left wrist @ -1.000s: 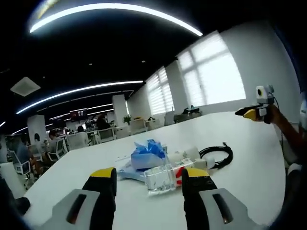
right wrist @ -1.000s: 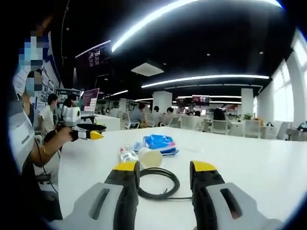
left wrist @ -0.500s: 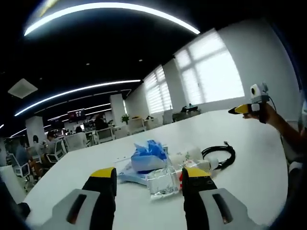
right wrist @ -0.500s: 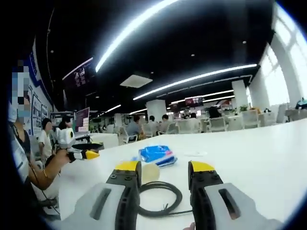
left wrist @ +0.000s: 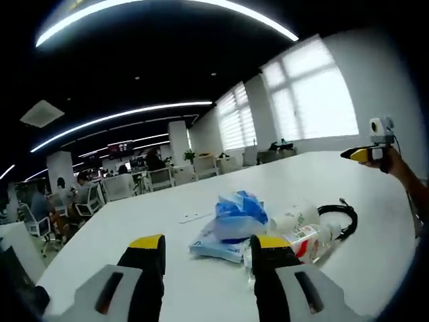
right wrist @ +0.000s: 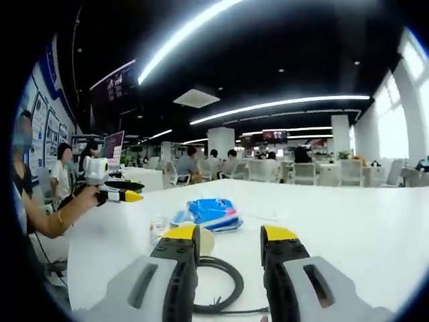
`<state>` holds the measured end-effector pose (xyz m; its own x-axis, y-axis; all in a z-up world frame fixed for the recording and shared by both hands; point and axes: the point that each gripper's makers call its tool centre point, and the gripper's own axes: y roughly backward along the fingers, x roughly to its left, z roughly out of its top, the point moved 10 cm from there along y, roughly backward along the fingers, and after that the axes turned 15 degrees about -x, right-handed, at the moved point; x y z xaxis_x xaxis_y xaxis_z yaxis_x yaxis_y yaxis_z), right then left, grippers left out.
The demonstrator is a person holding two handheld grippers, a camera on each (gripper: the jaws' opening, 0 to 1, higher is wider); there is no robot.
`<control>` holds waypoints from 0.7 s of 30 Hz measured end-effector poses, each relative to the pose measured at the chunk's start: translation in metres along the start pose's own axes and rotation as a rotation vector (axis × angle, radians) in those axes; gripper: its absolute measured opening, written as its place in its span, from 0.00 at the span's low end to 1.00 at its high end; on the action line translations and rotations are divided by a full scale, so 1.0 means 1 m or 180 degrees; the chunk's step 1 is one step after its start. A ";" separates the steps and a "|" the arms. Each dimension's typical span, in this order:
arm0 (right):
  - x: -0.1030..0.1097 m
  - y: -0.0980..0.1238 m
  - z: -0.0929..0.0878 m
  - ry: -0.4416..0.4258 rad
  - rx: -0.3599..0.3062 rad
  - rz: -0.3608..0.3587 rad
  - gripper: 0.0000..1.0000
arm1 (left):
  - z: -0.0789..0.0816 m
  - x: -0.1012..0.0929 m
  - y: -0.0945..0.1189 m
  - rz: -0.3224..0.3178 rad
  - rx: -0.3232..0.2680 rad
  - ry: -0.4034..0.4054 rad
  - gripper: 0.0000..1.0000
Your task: Arrange the tabletop items into an orderly group along one side of the table until the central work area is clear of visible clutter.
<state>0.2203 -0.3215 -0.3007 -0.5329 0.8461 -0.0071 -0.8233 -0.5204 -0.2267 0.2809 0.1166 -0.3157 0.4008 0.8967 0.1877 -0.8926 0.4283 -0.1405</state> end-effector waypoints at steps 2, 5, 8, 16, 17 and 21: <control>0.000 -0.009 0.004 -0.0001 -0.0021 0.0025 0.34 | 0.001 0.003 -0.005 0.0079 -0.0046 -0.0015 0.48; -0.001 -0.020 0.006 0.0026 -0.0017 0.0047 0.33 | -0.002 0.006 -0.011 0.0113 -0.0029 0.0008 0.47; -0.004 -0.029 0.008 0.0087 -0.0056 -0.0011 0.33 | -0.005 0.007 -0.018 0.0142 -0.0010 0.0070 0.47; -0.011 -0.052 0.009 0.0045 -0.0153 -0.0056 0.28 | -0.015 0.008 -0.043 0.0138 0.0148 0.0208 0.46; -0.012 -0.052 0.009 0.0034 -0.0163 -0.0077 0.28 | -0.016 0.008 -0.045 0.0143 0.0155 0.0235 0.46; -0.017 -0.061 0.009 -0.0112 -0.0297 -0.0179 0.28 | -0.020 0.006 -0.051 0.0160 0.0190 0.0330 0.46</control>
<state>0.2775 -0.3048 -0.2785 -0.4942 0.8683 0.0419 -0.8312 -0.4579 -0.3153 0.3329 0.1022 -0.3267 0.3717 0.9249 0.0801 -0.9215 0.3780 -0.0886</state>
